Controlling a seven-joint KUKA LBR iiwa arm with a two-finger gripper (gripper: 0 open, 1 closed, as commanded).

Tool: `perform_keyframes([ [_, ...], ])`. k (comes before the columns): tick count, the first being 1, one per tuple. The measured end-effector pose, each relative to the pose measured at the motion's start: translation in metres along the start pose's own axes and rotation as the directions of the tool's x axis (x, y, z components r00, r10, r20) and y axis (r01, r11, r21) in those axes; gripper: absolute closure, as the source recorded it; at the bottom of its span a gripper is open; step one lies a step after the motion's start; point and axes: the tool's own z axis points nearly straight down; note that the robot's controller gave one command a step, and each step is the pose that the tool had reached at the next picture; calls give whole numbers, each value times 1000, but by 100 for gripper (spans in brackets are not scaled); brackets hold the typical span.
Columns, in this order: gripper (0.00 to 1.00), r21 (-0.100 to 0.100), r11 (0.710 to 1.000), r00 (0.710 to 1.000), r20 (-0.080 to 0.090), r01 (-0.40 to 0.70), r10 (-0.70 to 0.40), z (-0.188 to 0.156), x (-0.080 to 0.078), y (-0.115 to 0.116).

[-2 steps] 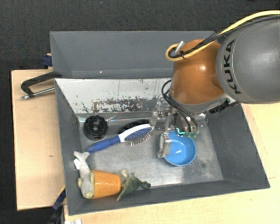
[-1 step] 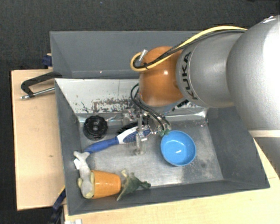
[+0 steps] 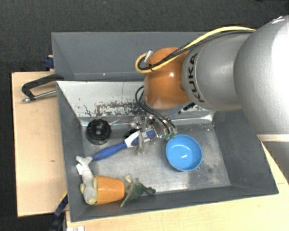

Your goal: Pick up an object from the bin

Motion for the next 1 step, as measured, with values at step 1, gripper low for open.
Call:
perform_keyframes([
  [1, 100, 2, 1000, 1000, 11, 18, -18, -235, 22, 6],
])
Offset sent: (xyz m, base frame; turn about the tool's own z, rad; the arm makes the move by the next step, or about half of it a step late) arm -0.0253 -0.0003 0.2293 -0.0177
